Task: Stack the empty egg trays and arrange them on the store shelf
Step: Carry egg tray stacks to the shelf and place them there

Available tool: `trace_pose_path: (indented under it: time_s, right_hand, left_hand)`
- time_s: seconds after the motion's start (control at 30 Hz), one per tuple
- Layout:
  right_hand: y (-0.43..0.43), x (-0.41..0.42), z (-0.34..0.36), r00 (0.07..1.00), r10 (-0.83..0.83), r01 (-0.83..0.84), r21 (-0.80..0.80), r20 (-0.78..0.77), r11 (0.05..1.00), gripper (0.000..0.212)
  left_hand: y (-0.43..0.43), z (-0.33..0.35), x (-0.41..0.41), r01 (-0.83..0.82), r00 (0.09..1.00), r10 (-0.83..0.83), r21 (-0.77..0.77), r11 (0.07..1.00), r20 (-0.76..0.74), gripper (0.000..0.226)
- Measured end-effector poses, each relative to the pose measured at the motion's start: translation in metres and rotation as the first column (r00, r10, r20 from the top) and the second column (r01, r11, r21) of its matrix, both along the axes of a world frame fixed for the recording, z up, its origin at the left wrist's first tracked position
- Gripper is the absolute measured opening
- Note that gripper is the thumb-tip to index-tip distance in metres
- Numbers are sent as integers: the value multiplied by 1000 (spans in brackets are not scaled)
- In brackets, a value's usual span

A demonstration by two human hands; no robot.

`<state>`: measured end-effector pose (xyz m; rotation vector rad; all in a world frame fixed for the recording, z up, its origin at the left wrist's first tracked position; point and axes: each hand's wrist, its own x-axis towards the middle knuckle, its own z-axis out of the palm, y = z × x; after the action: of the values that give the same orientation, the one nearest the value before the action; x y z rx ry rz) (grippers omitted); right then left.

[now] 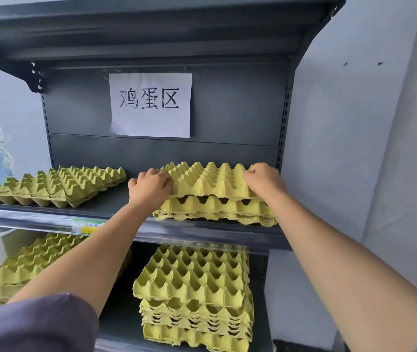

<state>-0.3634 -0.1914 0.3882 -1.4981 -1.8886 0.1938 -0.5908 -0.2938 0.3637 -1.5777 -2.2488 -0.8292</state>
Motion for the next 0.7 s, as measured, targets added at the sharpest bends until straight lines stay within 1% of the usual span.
trace_pose_path:
  time_s: [0.1,0.23,0.37,0.57,0.7]
  right_hand:
    - [-1,-3,-4,1000,-17,18,51,-9,999,36]
    - [-14,0,-4,996,-73,64,155,55,986,35]
    - [-30,5,-3,991,-81,49,285,103,957,31]
    - [-46,28,3,987,-97,43,369,128,928,29]
    - [-54,63,8,984,-125,54,448,130,892,30]
  left_hand:
    - [-1,-2,-4,9,1000,-9,11,1000,-11,31]
    - [-10,1,-2,36,999,-35,100,994,-16,31]
    - [-16,12,14,126,986,-109,139,982,-128,32]
    - [-15,22,46,231,951,-187,164,959,-245,27]
    - [-8,29,77,294,924,-223,200,935,-311,25]
